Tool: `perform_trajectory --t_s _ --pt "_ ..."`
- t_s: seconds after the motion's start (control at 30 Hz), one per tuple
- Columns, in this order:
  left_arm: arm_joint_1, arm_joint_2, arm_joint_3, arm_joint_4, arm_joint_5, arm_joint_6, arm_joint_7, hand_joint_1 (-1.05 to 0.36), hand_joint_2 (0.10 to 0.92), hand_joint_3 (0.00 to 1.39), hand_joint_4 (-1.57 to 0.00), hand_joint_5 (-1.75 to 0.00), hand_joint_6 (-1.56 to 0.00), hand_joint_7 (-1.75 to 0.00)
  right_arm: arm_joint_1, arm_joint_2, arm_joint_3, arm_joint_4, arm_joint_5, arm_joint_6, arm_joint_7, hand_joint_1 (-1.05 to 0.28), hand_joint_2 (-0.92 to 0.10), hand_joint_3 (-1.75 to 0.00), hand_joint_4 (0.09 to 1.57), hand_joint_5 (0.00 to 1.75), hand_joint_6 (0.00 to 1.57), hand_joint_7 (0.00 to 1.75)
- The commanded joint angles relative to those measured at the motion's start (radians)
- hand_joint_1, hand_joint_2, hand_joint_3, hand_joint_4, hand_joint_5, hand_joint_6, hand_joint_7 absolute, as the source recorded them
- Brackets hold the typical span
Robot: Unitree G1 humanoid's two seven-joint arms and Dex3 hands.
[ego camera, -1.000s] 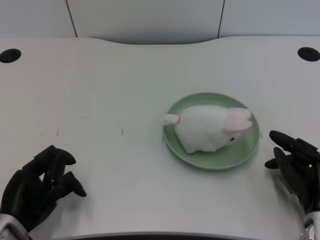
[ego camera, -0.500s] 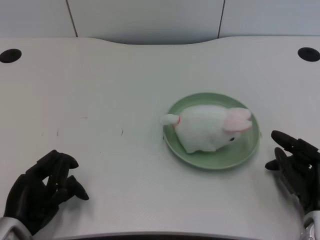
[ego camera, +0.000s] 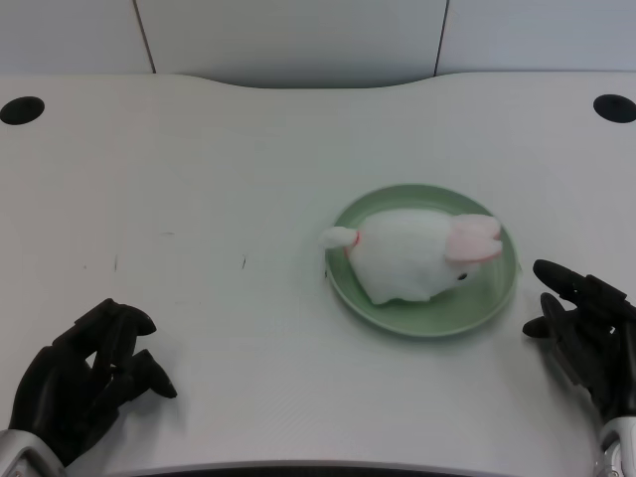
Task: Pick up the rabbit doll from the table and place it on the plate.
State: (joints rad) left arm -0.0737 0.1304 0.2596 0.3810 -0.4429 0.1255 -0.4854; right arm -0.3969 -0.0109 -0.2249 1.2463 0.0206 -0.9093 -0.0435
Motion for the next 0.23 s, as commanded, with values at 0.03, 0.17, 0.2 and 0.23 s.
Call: perform_trajectory --t_s 0.03,0.17,0.2,0.23 --pt "0.0 0.015 0.012 -0.01 0.002 0.006 0.012 -0.65 0.921 0.6 -0.7 -1.75 -0.42 -1.67 -0.01 -0.01 -0.017 0.006 0.021 0.002 0.015 -0.36 -0.92 -0.29 0.73 1.26 0.93 0.14" --pt "-0.005 0.02 0.01 0.006 0.015 -0.021 0.003 -0.66 0.921 0.59 -0.71 -1.75 -0.42 -1.69 -0.01 -0.006 -0.014 0.0 0.015 0.002 0.003 -0.37 -0.92 -0.29 0.76 1.28 0.93 0.15" --pt "-0.005 0.019 0.011 0.007 0.015 -0.023 0.004 -0.67 0.921 0.59 -0.71 -1.75 -0.43 -1.7 -0.01 -0.004 -0.013 -0.002 0.015 0.0 0.005 -0.37 -0.92 -0.29 0.75 1.29 0.93 0.15" --pt "-0.004 0.019 0.012 0.008 0.014 -0.024 0.002 -0.68 0.921 0.58 -0.72 -1.75 -0.44 -1.71 -0.01 -0.001 -0.012 -0.005 0.013 0.002 -0.004 -0.36 -0.92 -0.29 0.73 1.31 0.93 0.16"
